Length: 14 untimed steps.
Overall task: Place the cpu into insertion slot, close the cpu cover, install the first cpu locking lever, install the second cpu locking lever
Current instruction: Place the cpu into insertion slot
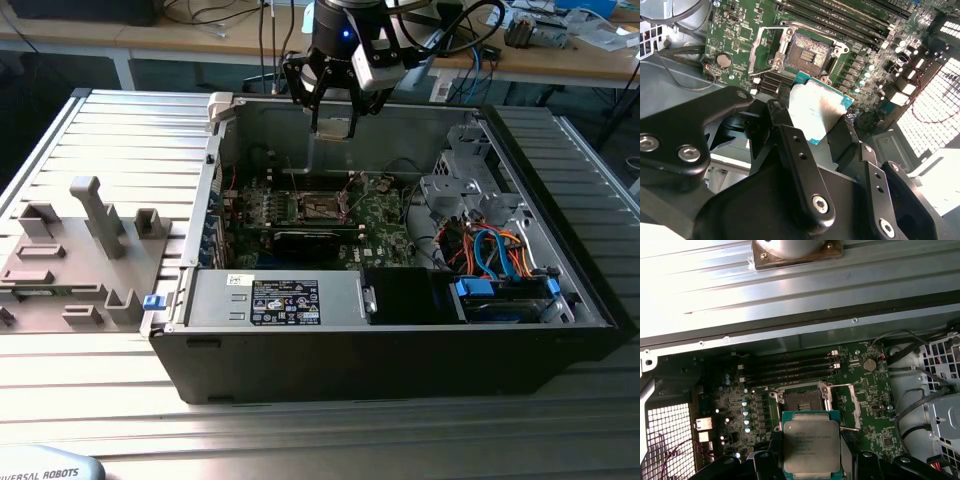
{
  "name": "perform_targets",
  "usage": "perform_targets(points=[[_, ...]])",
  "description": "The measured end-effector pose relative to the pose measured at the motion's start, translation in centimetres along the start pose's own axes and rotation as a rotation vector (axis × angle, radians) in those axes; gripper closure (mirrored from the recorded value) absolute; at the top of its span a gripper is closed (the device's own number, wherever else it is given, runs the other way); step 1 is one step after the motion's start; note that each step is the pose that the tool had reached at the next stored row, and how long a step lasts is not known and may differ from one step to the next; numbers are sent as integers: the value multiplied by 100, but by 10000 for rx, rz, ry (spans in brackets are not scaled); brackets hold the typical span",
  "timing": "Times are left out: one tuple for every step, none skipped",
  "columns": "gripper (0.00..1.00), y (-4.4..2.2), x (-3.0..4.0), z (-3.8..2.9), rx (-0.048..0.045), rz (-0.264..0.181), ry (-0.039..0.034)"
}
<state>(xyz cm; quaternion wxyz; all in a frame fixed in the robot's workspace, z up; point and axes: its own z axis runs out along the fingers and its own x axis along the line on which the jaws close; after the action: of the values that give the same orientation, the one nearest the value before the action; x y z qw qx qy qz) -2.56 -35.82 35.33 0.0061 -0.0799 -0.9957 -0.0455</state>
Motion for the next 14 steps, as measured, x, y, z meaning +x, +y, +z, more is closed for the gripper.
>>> perform_targets(points=[[46,0,0,0,0,10,-1],[46,0,0,0,0,19,-2],[46,0,0,0,-1,39,-3],[46,0,0,0,-1,51,-5],[46,0,0,0,-2,66,-6],[46,0,0,0,-2,79,-7],[46,0,0,0,-2,93,-9],[46,0,0,0,-2,105,-9],[46,0,0,0,-2,114,-10],[46,0,0,0,-3,137,-12],[46,0,0,0,-3,153,-14],[46,0,0,0,-3,169,-15],[46,0,0,0,-3,178,-16],[46,0,0,0,-4,185,-17]])
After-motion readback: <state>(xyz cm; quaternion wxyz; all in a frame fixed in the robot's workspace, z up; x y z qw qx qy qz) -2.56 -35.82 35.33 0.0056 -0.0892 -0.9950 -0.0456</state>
